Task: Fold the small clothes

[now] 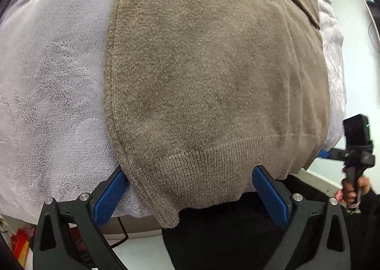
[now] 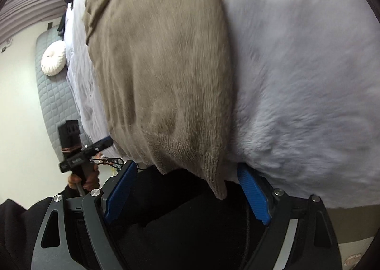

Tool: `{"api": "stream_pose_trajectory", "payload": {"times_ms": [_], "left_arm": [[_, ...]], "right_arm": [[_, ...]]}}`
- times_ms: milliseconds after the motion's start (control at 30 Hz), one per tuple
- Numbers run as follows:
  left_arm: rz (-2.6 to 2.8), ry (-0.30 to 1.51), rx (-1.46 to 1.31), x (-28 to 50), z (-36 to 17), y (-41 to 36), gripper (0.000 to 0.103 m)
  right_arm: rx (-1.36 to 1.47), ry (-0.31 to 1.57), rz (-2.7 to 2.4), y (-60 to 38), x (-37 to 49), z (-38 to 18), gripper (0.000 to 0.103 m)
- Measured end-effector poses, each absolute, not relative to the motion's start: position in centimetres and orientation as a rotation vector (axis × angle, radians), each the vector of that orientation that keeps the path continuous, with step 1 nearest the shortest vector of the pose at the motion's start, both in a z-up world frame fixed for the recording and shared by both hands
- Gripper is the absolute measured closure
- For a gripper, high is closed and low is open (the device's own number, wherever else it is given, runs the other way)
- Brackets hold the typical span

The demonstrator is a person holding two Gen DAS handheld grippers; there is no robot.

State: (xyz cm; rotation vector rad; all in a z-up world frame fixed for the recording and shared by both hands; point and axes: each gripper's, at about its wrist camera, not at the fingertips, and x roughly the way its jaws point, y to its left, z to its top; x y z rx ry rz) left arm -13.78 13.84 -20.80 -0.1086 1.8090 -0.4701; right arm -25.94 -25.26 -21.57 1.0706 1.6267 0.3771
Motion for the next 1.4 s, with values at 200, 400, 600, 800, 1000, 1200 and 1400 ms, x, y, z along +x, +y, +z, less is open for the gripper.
{"api": "stream_pose_trajectory", "payload": {"times_ms": [200,400,600,800,1000,1200,1400], "left_arm": [[-0.474,1.799,-0.150,-13.4,-20.3,15.0,0.011],[-0.455,1.789,-0.002,-13.7,-19.1,15.6,0.084],[-0.526,1.779,-0.151,-12.3,-17.7,18.2,0.093],[-0.420,1.872,-0.128,-12.5,-19.7,19.7,0.068],[-0.479,1.842,-0.059,-12.7,-19.7,18.0,0.030],[-0.540,1.816,-0.048,-12.4,-18.1,18.9,0.096],[-0.608,1.674,-0.287,-8.3,-13.9,20.1,0.096]], "right_arm": [[1.116,1.607,0.390,-23.7,-25.9,-21.8,0.019],[1.127,1.579,0.374,-24.3,-25.9,-21.1,0.095],[1.186,1.477,0.491,-24.4,-24.4,-18.5,0.096],[1.159,1.485,0.523,-24.0,-23.1,-18.1,0.096],[1.161,1.557,0.492,-24.0,-23.4,-19.7,0.095],[1.190,1.488,0.505,-24.4,-23.6,-18.5,0.096],[1.337,1.261,0.529,-26.1,-21.4,-15.8,0.096]]}}
